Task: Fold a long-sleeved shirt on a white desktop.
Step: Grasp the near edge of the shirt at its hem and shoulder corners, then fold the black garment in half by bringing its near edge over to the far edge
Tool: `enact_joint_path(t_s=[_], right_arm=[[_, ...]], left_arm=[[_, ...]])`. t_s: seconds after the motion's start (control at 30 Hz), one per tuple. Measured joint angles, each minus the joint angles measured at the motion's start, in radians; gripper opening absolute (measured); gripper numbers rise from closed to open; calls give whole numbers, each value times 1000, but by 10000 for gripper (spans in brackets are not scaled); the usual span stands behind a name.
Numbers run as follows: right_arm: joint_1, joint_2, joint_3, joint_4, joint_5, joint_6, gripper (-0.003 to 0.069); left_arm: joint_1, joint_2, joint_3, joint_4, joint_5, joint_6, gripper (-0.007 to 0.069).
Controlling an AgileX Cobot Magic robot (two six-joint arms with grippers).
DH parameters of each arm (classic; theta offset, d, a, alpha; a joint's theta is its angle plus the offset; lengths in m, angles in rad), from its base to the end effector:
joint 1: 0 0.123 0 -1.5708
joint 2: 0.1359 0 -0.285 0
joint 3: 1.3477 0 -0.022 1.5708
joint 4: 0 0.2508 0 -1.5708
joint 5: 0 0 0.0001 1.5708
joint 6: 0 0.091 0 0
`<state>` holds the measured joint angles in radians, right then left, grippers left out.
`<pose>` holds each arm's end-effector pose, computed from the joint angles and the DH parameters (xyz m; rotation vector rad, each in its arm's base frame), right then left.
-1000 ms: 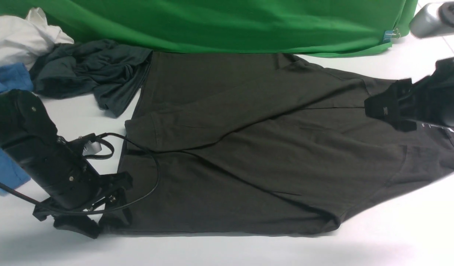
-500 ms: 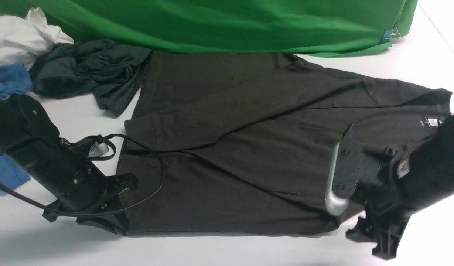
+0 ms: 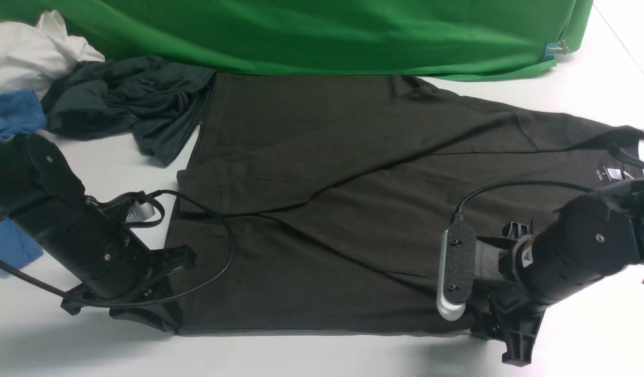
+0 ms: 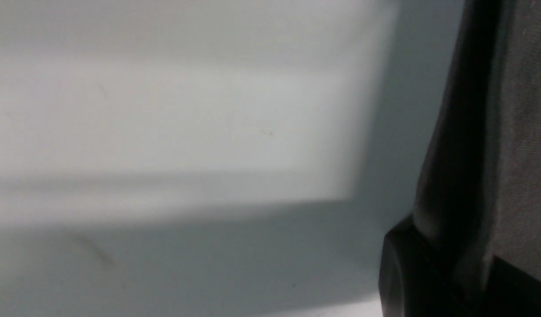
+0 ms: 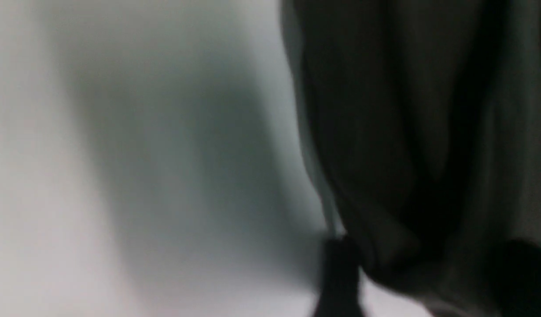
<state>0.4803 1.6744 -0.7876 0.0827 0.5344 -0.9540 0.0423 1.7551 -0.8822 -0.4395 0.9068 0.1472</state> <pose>0.2462 0.1326 0.1470 -1.8325 2.2473 -0.0096 0.2773 -0.0188 0.1462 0.2851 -2.9972 0.5138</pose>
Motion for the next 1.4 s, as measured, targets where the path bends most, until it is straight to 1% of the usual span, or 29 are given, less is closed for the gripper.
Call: enact_joint_path(t_s=[0.1,0.17,0.2,0.33,0.53,0.63,0.67,0.8,0.9,0.97,1.1,1.23,1.33,1.4], right_arm=[[0,3,-3,6,0,0,155],[0,-1,-3,1,-8,0,79],[0,-6,-2,1,-7,0,64],[0,-54,5,-3,40,10,56],[0,-207,5,-1,133,58,55],[0,-268,18,48,189,132,55],[0,-271,20,53,195,137,55],[0,-324,111,154,281,156,54],[0,-379,209,210,337,158,54],[0,-411,234,230,353,158,54],[0,-505,248,242,352,159,54],[0,-557,219,219,296,158,54],[-9,-537,113,160,264,158,54],[-33,-495,30,133,259,158,54]], left_arm=[[0,1,0,-1,-3,2,48],[0,-1,0,-1,-3,1,48],[0,-3,1,1,-3,1,48],[-1,-39,14,21,-31,0,48],[-1,-211,78,51,-44,-32,48],[-2,-327,157,65,-44,-50,48],[-2,-334,163,65,-44,-50,48],[-2,-482,311,54,-41,-52,48],[-2,-610,417,33,-14,-91,48],[-2,-663,443,19,-6,-97,48],[-3,-771,438,14,-29,-101,48],[-3,-787,386,16,-41,-104,48],[-3,-736,281,25,-55,-104,48],[-3,-682,207,34,-63,-105,48]])
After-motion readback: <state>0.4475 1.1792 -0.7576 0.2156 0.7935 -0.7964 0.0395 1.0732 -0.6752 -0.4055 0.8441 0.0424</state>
